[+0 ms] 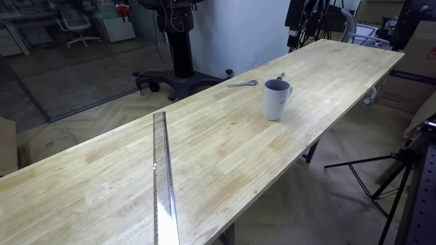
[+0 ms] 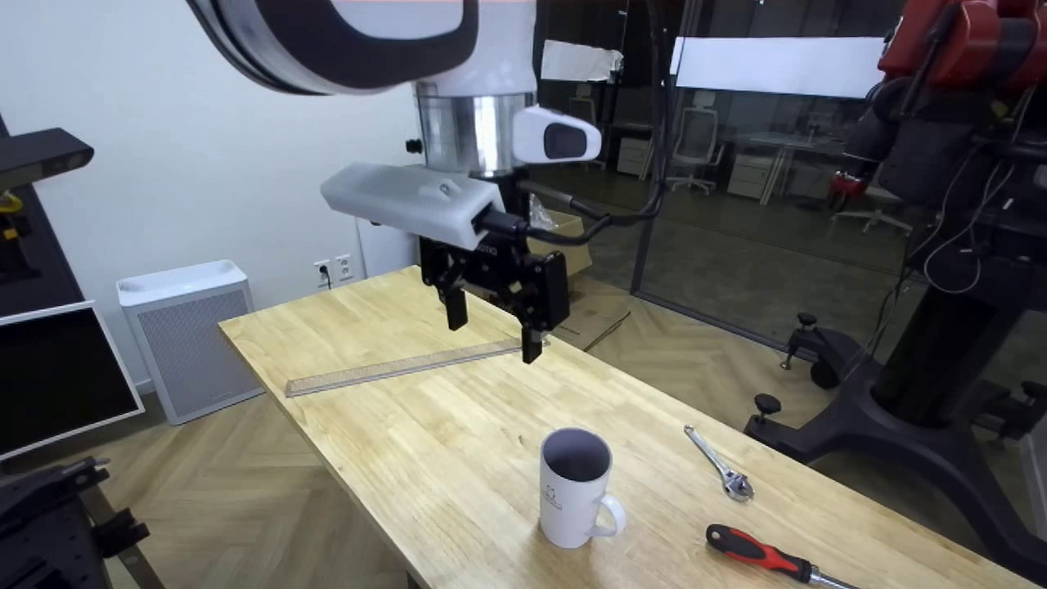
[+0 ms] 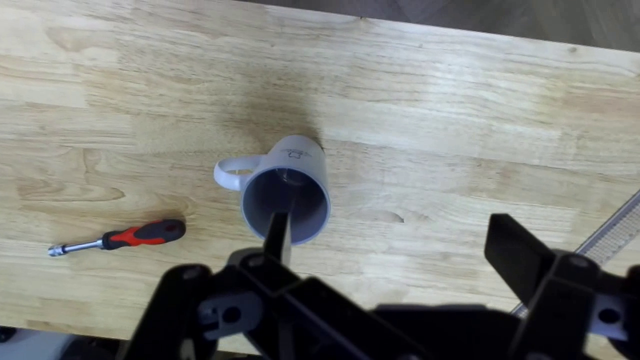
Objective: Move the mug to the left
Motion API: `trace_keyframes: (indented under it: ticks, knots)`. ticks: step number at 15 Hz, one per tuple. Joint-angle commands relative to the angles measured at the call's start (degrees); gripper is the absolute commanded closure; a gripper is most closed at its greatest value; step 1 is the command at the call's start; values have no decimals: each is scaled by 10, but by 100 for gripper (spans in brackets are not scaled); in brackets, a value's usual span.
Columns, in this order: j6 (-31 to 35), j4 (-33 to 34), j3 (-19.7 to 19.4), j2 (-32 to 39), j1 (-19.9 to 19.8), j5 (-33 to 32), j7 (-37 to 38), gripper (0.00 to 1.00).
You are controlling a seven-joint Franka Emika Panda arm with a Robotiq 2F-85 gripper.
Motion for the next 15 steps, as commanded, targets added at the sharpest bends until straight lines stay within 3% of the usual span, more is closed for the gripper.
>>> trace_keyframes:
  ticks: [1,6,10,15]
  knots:
    - [-1,3,1,6,0,0,-1,0]
    - [2,24,-2,30,1,13,-19,0]
    - [19,85,-17,119,-5,119,-91,0]
    - [-9,188,5,234,-54,214,-162,0]
